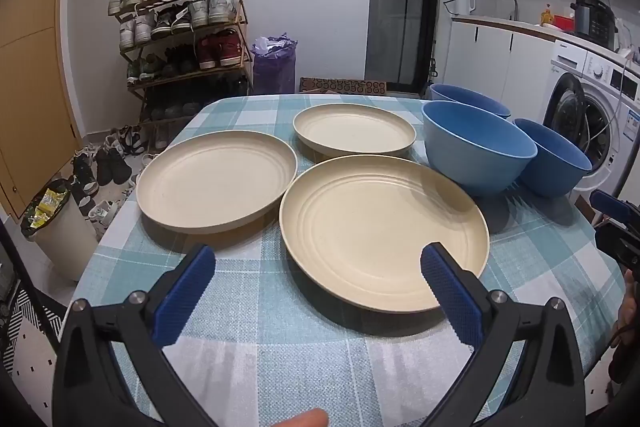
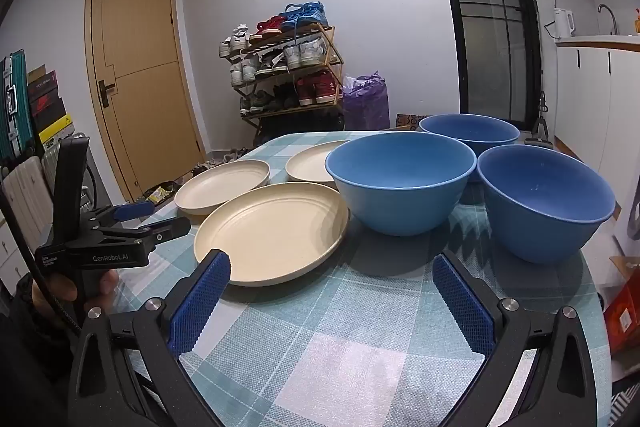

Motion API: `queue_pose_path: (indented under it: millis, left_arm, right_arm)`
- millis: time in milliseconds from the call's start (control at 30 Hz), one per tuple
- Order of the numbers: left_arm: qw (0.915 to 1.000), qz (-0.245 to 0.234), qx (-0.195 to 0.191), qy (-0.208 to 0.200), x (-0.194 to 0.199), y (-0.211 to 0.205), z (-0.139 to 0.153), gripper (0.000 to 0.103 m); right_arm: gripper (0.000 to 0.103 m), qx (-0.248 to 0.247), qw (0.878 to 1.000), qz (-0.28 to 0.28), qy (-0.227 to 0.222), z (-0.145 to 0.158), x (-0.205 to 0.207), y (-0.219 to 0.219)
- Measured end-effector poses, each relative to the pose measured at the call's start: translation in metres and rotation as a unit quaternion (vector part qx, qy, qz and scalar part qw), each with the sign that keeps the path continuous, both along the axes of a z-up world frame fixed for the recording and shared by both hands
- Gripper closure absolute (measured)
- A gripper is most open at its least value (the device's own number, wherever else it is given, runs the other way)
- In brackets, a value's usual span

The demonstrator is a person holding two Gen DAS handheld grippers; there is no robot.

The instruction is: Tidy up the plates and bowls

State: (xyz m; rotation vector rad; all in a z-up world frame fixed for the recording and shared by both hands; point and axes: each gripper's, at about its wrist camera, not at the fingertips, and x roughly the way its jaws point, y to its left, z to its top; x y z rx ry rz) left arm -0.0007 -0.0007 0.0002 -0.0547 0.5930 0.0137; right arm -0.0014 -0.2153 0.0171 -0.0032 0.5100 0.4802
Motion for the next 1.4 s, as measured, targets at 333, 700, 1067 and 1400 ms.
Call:
queue_pose_path:
  millis: [333, 700, 1067, 1400]
  left_arm:
    - [1.0, -0.001, 0.007, -0.003, -0.003, -0.009, 0.0, 0.0]
    - [1.0, 0.001, 0.003, -0.002, -0.001, -0.002, 0.003, 0.0]
    - [1.0, 0.0, 0.0, -0.001, -0.002, -0.001, 0.003, 0.0]
    - [1.0, 0.0, 0.005, -0.005, -0.003, -0.001, 0.008, 0.0]
  right_arm:
    - [0.0, -0.001, 1.0, 0.0, 0.0, 0.0, 0.001, 0.0]
    - [0.0, -0.001, 1.0, 0.0, -0.002, 0.0, -0.001, -0.002]
    - [0.0, -0.002, 1.0, -0.001, -0.004, 0.001, 0.0, 0.0]
    - [0.0, 0.0, 1.0, 0.0, -0.007, 0.002, 0.0, -0.001]
